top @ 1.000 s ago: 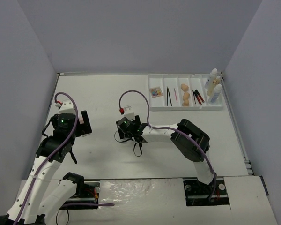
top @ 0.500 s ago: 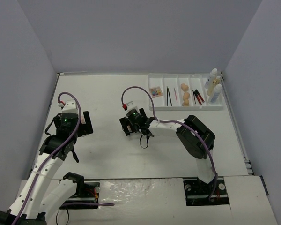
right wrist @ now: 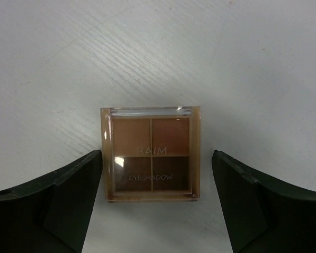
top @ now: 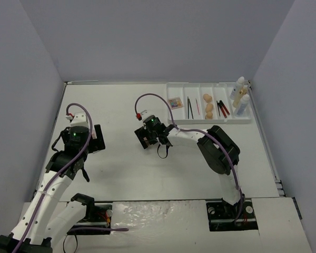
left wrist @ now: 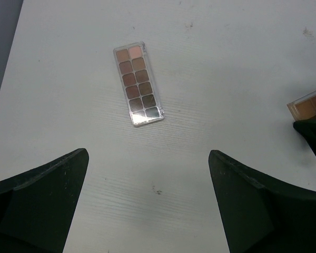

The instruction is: Organize the makeup

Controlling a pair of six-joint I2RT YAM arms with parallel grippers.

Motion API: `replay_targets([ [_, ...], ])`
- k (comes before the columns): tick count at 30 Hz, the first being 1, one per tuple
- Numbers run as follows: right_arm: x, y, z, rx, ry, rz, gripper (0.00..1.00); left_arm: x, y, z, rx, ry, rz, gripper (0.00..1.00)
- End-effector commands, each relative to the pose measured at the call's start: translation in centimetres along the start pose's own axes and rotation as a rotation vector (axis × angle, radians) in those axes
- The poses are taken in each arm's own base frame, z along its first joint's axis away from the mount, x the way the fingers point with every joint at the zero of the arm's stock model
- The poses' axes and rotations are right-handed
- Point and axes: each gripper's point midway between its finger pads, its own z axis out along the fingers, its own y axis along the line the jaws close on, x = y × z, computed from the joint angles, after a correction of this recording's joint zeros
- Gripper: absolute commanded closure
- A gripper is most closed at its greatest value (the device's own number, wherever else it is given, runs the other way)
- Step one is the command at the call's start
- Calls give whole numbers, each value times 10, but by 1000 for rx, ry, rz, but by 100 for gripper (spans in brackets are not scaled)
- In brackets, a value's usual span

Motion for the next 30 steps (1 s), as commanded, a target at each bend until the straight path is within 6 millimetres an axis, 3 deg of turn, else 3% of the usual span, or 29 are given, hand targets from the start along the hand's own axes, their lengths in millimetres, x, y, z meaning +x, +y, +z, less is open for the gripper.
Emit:
replay_targets([
  [1,5,-3,2,7,39,-21,27,-18,-3,3,-1,-62,2,3],
  [6,-14,-11,-5,36,-7,-4,48,-15,-4,7,-1,-54,5,3],
  [13,-73,-30,-34,59,-138,41,51,-13,-5,10,1,-46,10,3],
  [19,-133,-87,-71,126,-276,127,50,-11,-7,13,6,-34,13,3],
  [22,-147,-138,-78,198,-312,186,50,-11,-7,13,7,-30,14,3],
  [30,-153,-232,-58,322,-320,286,50,-9,-8,14,10,-22,10,3],
])
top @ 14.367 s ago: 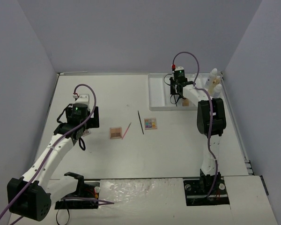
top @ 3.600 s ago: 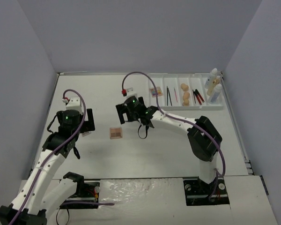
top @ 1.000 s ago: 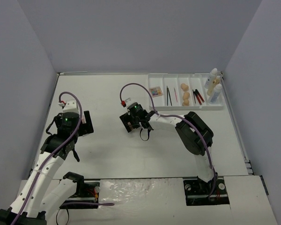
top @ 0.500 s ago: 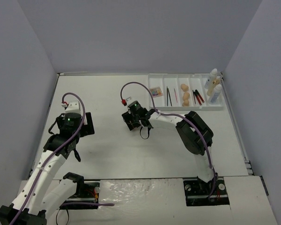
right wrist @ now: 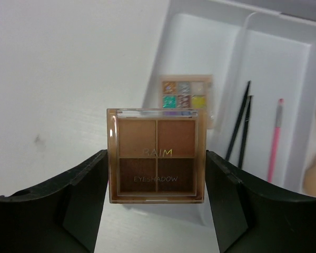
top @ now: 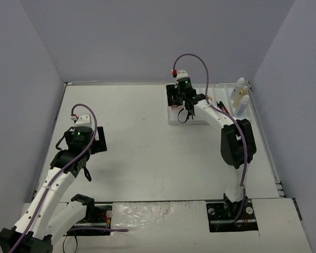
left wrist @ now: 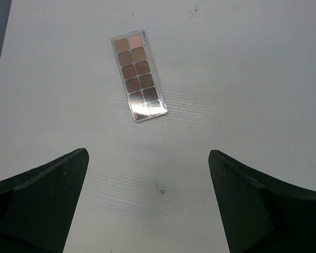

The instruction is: Organize the makeup

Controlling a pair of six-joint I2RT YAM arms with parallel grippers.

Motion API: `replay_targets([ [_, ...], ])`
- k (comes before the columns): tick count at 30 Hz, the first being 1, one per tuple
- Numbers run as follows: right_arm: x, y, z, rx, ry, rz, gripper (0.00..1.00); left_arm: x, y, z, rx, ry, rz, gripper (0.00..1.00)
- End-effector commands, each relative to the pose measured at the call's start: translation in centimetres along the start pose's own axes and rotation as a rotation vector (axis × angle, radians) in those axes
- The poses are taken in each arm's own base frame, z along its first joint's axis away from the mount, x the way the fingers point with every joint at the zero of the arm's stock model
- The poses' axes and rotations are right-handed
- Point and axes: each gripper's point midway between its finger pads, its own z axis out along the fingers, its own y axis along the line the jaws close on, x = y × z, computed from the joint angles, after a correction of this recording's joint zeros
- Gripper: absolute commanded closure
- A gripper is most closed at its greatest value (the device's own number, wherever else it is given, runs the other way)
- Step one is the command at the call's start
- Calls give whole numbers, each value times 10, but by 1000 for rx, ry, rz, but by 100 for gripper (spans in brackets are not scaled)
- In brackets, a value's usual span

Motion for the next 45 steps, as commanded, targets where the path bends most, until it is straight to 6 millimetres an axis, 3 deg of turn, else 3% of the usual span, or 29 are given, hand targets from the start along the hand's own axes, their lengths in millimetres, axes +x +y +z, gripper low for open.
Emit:
replay_targets([
  [1,-45,-27,14,50,-100,26,50,-23,-6,-1,21,-68,-24,3],
  [6,-38,-42,47,54,-79,38,49,-20,-6,-1,17,-57,-28,3],
  [12,-33,-43,69,49,-68,40,46,-16,-5,0,7,-38,-38,3],
  [15,-35,-42,73,45,-73,41,43,-16,-5,-1,3,-35,-52,3],
  [21,-34,-42,78,47,-72,44,22,-12,-5,3,-21,4,-83,3],
  [26,-38,-40,70,34,-77,43,11,-10,-8,7,-34,38,-124,3],
  [31,-59,-40,40,30,-118,75,7,-11,-4,13,-84,57,-164,3],
  [34,-83,-40,5,22,-174,120,5,-8,-5,25,-108,98,-179,3],
  [37,-94,-40,-29,18,-208,157,5,-10,-5,39,-126,127,-198,3],
  [40,-85,-43,-52,27,-203,197,4,-5,-2,64,-149,178,-224,3],
  [43,-88,-42,-85,10,-232,217,3,2,6,87,-161,250,-294,3],
  [45,-79,-42,-96,5,-226,219,3,3,11,100,-162,275,-328,3],
])
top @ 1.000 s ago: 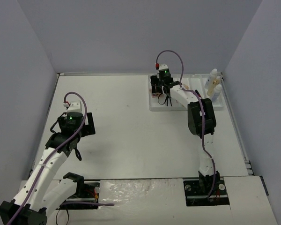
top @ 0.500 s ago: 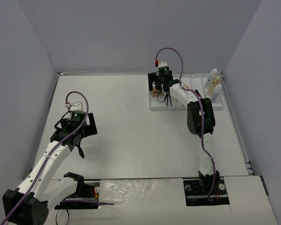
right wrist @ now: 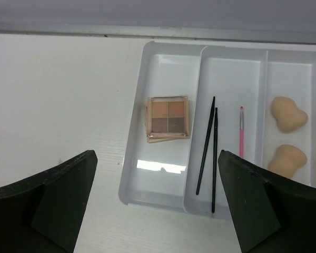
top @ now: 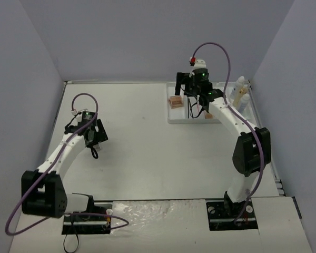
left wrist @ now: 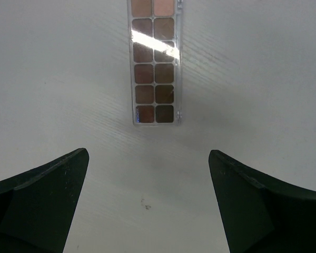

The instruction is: Organize the makeup

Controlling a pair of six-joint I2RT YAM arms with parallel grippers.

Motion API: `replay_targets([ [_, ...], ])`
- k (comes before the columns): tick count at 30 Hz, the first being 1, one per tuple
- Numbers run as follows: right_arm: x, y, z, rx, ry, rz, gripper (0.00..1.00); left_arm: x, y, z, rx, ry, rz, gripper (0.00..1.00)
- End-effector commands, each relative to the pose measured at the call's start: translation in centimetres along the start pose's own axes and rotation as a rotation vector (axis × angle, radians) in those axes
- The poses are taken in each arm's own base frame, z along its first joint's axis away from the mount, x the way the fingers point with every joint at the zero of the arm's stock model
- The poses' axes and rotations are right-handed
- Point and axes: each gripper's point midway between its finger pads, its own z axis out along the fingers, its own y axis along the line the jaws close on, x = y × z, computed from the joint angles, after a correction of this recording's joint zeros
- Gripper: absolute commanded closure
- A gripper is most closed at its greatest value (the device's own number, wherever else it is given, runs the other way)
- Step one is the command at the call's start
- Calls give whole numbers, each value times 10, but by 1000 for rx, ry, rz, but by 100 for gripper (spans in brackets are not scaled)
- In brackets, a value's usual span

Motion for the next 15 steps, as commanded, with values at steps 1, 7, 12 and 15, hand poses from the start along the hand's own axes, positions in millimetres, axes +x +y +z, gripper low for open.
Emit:
replay_targets([
  [1,-25,1,-45,-20,-98,53,3,-33,-9,21,42,-9,-121,3],
  [7,7,-9,-73,-12,-68,64,2,-38,-12,53,38,13,-111,3],
  [12,19,1,-88,-84,-56,89,2,-37,-5,72,32,44,-121,6],
  [15,21,3,-95,-104,-61,97,2,-30,-5,81,47,76,-135,11],
])
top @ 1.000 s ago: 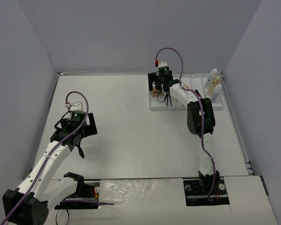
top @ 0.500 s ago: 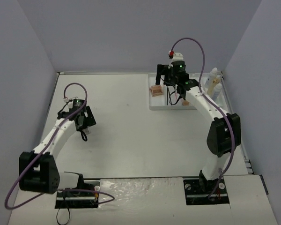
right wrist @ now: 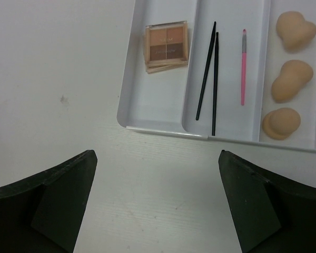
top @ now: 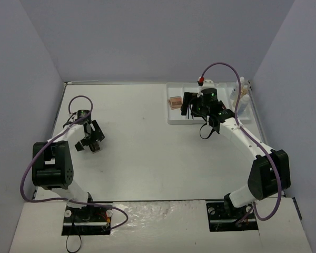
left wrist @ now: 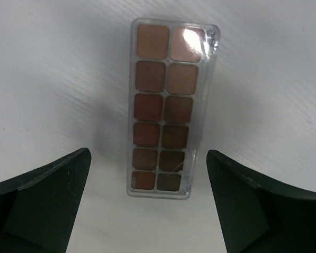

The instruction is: Organize the makeup

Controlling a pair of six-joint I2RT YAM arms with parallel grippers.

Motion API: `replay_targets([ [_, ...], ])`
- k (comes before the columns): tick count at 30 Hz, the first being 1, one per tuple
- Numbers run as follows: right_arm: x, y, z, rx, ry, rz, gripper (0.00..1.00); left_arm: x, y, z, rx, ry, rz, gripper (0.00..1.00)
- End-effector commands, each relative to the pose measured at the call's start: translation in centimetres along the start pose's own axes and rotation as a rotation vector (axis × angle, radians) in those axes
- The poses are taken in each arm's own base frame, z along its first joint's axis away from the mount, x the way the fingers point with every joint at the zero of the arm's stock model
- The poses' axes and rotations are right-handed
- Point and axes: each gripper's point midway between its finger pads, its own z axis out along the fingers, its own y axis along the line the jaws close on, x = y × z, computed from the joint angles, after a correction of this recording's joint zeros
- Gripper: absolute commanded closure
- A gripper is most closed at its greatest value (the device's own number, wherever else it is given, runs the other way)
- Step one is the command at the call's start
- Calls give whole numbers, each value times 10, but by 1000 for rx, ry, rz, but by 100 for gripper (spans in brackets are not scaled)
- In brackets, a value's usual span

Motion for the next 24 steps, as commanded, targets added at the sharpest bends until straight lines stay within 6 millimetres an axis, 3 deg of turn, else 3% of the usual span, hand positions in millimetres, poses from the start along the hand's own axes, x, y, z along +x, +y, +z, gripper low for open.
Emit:
replay_targets([
  [1,-41,18,-28,-89,-140,33,2,-28,-12,0,71,-58,-36,13],
  [7,-41,19,-34,-98,-149,26,2,-6,-16,12,103,7,-57,30],
  [9,-42,21,-35,-108,-150,24,2,-2,-16,12,109,10,-72,43],
  [15,-47,28,-42,-152,-173,20,2,11,-18,7,135,22,-69,65],
  [20,-46,50,-48,-270,-152,25,1,3,-45,-23,236,-23,-4,71],
  [24,-46,68,-57,-365,-136,49,1,2,-95,-71,378,-88,113,72],
])
